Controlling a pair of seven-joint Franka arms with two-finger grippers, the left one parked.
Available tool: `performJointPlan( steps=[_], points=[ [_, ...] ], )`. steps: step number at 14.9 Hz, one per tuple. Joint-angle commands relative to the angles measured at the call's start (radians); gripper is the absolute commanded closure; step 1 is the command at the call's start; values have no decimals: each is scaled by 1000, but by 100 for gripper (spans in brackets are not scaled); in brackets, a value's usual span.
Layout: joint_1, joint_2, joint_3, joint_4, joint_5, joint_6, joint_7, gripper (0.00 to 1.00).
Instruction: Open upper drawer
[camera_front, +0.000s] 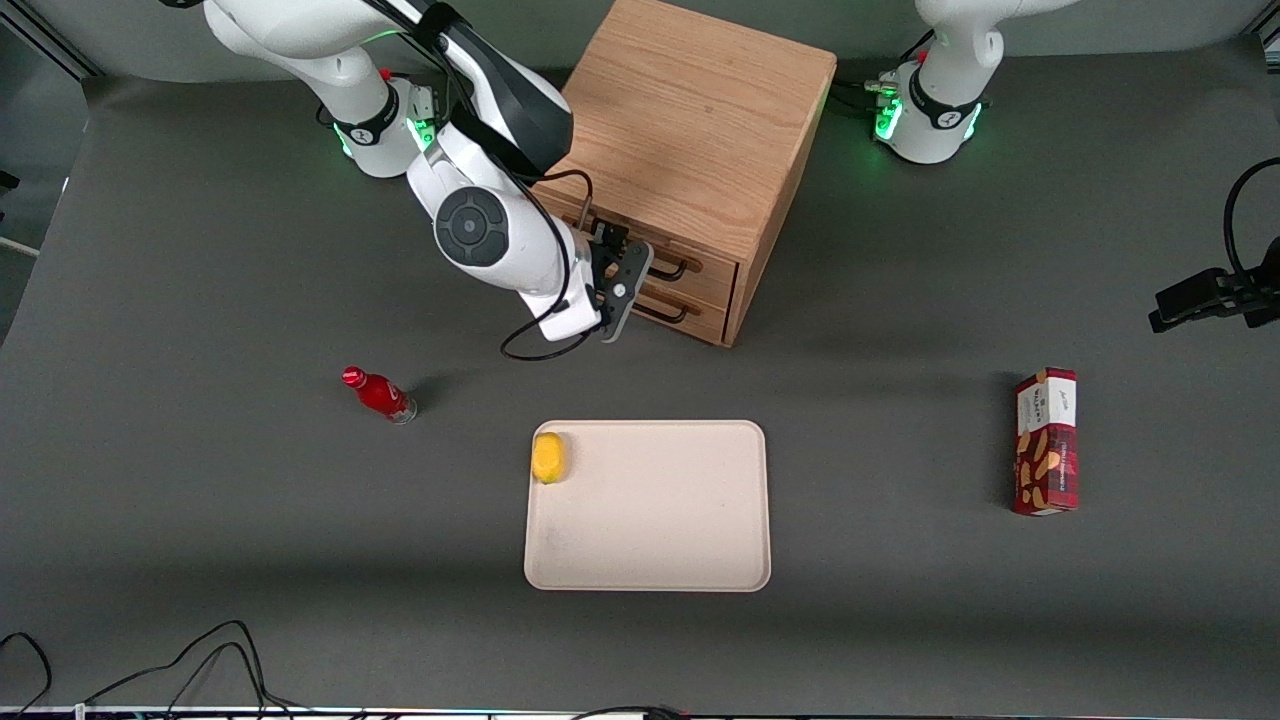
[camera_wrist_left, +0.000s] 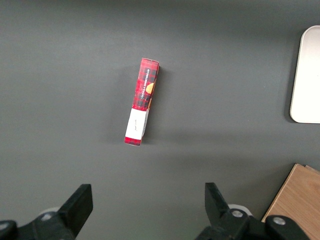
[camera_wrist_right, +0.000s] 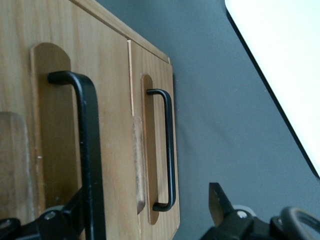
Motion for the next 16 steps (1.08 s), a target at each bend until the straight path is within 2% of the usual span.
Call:
performJointPlan(
  steps=[1,16],
  points=[
    [-10,11,4,10,-12,11,-16,0],
    [-11,83,-12,105,-12,9,-13,0]
  ],
)
